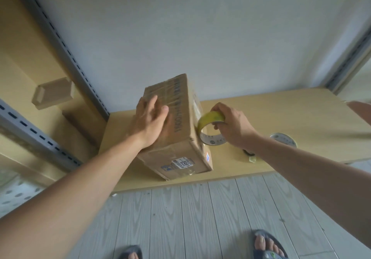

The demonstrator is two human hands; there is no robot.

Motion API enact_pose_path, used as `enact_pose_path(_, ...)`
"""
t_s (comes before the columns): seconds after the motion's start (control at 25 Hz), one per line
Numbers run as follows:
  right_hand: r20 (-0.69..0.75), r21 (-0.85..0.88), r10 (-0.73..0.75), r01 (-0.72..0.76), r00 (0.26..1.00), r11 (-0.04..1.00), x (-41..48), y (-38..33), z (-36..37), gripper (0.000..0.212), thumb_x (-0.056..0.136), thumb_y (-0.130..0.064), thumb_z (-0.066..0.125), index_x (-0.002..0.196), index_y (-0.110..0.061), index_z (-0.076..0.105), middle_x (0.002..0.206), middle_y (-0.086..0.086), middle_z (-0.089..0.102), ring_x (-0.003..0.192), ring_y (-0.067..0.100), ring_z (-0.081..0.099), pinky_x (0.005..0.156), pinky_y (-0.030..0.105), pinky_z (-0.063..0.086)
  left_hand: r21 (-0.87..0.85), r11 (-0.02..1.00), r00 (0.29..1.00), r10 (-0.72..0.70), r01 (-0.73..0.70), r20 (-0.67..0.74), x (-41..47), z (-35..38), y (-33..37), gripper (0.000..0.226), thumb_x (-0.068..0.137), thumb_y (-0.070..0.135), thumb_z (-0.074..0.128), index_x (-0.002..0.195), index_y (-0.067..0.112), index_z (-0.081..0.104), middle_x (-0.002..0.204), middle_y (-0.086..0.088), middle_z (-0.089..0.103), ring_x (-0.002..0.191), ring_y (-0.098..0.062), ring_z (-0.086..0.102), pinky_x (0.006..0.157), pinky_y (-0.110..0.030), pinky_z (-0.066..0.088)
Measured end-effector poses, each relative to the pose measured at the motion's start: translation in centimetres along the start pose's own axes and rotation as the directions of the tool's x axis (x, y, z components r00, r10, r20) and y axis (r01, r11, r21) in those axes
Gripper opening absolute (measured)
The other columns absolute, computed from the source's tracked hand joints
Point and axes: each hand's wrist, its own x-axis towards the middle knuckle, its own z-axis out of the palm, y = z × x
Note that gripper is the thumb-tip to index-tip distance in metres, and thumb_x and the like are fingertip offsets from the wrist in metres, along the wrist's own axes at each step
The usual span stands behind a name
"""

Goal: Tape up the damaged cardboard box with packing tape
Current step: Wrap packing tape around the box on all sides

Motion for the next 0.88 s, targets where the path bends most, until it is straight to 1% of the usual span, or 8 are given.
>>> enact_pose_path(0.12,-0.045,0.062,-0.061,0.063,0.997,0.996,0.3,-3.1,1.0,0.014,0.08,-0.012,0.059,0.091,-0.019,0.055,0.078,0.003,0.065,0.074,0.031,0.057,0.066,0.034,0.045,-0.342,0.94,1.0,-0.012,0.004,-0.022,0.4,-1.8,-5.4,0.078,0.088,0.083,0.036,0.153,0.039,0.038,0.16,0.005,0.039,0.148,-0.017,0.036,0.123,-0.052,0.024)
enact_pose_path(0.24,-0.046,0.126,-0.115,0.12,0.992,0.985,0.8,-6.0,2.6,0.013,0.088,-0.013,0.06,0.09,-0.021,0.051,0.069,-0.004,0.054,0.063,0.021,0.047,0.055,0.025,0.035,-0.52,0.845,0.992,-0.119,0.125,0.046,-0.9,-0.7,-8.2,0.057,0.105,0.057,0.039,0.142,0.016,0.055,0.133,0.0,0.066,0.133,-0.03,0.055,0.115,-0.059,0.036)
enact_pose_path(0.32,0.023,0.126,-0.115,0.111,0.993,0.986,1.2,-6.9,3.6,0.014,0.089,-0.014,0.06,0.101,-0.018,0.055,0.077,-0.002,0.058,0.068,0.022,0.05,0.057,0.028,0.03,-0.577,0.792,0.98,-0.159,0.198,0.119,-2.9,0.8,-8.2,0.057,0.107,0.047,0.042,0.145,0.006,0.05,0.14,-0.01,0.06,0.139,-0.035,0.047,0.118,-0.059,0.031)
enact_pose_path(0.4,0.074,0.095,-0.088,0.08,0.993,0.992,1.1,-7.0,4.4,0.025,0.087,-0.01,0.058,0.111,-0.018,0.057,0.094,0.003,0.065,0.083,0.026,0.057,0.06,0.028,0.033,-0.573,0.735,0.914,-0.158,0.362,0.375,-4.1,1.9,-6.9,0.073,0.095,0.067,0.045,0.15,0.018,0.044,0.155,-0.006,0.046,0.147,-0.027,0.037,0.122,-0.059,0.02)
enact_pose_path(0.48,0.06,0.123,-0.028,0.021,0.998,0.992,1.3,-6.6,4.3,0.027,0.087,-0.007,0.055,0.108,-0.023,0.058,0.094,-0.001,0.064,0.087,0.024,0.057,0.056,0.024,0.037,-0.591,0.657,0.845,-0.138,0.468,0.516,-4.5,1.2,-4.9,0.071,0.083,0.074,0.048,0.142,0.035,0.052,0.151,0.012,0.05,0.144,-0.012,0.039,0.122,-0.052,0.02)
enact_pose_path(0.6,0.103,0.134,-0.002,-0.012,0.995,0.991,1.4,-6.3,3.8,0.03,0.088,-0.007,0.055,0.108,-0.029,0.057,0.087,-0.009,0.059,0.087,0.02,0.055,0.056,0.011,0.036,-0.626,0.705,0.913,-0.075,0.333,0.401,-4.8,0.6,-3.2,0.062,0.073,0.047,0.063,0.132,0.029,0.056,0.124,0.023,0.065,0.126,-0.006,0.051,0.102,-0.023,0.037)
enact_pose_path(0.76,0.137,0.153,-0.046,0.025,0.989,0.988,1.2,-5.8,3.7,0.035,0.088,-0.006,0.05,0.116,-0.025,0.056,0.102,-0.001,0.061,0.095,0.024,0.057,0.069,0.027,0.038,-0.183,0.983,0.967,0.051,-0.005,0.249,-5.1,1.2,-2.9,0.147,0.062,0.073,0.08,0.159,0.02,-0.017,0.168,0.008,-0.017,0.141,0.008,-0.01,0.121,-0.025,0.005)
enact_pose_path(0.88,0.134,0.166,-0.076,0.053,0.988,0.985,1.4,-5.6,3.5,0.035,0.088,-0.003,0.05,0.113,-0.027,0.053,0.103,0.001,0.06,0.095,0.024,0.056,0.072,0.027,0.037,-0.004,0.984,0.972,0.178,-0.18,0.153,-2.9,0.9,-2.5,0.159,0.041,0.096,0.065,0.157,0.029,-0.021,0.165,0.006,-0.028,0.15,-0.007,-0.025,0.123,-0.052,-0.005)
